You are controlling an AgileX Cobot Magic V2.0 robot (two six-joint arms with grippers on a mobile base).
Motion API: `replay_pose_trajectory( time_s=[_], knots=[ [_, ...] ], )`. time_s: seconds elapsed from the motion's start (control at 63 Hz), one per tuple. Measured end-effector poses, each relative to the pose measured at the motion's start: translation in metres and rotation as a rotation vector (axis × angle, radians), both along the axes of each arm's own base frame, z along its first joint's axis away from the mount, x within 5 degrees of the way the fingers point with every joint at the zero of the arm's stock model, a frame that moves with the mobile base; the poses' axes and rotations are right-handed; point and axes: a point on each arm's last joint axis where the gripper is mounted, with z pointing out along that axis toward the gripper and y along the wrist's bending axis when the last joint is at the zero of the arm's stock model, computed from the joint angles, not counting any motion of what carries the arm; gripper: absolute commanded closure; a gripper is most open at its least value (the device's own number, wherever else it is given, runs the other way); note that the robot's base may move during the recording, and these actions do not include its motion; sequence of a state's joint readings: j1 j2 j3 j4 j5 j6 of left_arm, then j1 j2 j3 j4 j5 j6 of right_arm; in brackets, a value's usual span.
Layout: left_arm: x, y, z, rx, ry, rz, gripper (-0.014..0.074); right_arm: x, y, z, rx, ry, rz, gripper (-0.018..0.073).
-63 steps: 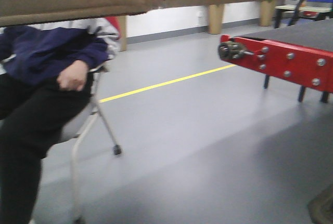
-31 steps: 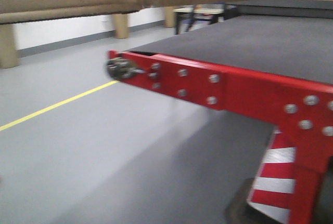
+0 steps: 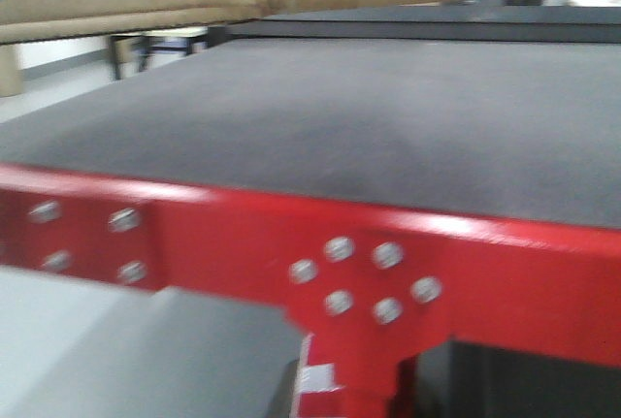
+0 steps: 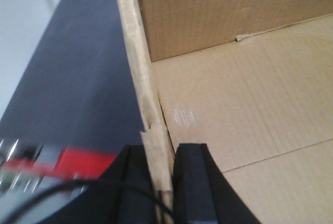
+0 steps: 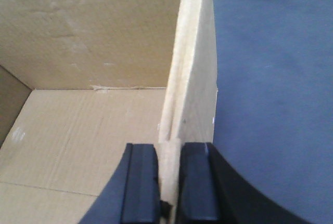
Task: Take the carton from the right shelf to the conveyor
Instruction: 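Carry the carton over the grey conveyor belt with both grippers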
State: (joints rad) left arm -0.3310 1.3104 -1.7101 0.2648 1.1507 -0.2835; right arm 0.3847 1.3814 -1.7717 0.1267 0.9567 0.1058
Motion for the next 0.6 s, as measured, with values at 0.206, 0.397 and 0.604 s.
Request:
replay_pose_trajectory(
  time_s=[0.206, 0.397, 0.604],
  knots=[
    [0.0023, 0.0008, 0.0033, 0.012, -0.044, 0.002, 0.0613, 0.0001, 0.0, 0.0002, 0.001, -0.002, 0.0, 0.0629],
    [0.0031, 0.001, 0.0046, 0.017, -0.061, 0.002, 0.0613, 0.0003, 0.0002, 0.0007, 0.005, -0.007, 0.0, 0.0629],
    [0.0033, 0.0014, 0.0048, 0.021, -0.064, 0.004, 0.0613, 0.0003, 0.0002, 0.0006, 0.005, -0.006, 0.0, 0.0629]
  ],
)
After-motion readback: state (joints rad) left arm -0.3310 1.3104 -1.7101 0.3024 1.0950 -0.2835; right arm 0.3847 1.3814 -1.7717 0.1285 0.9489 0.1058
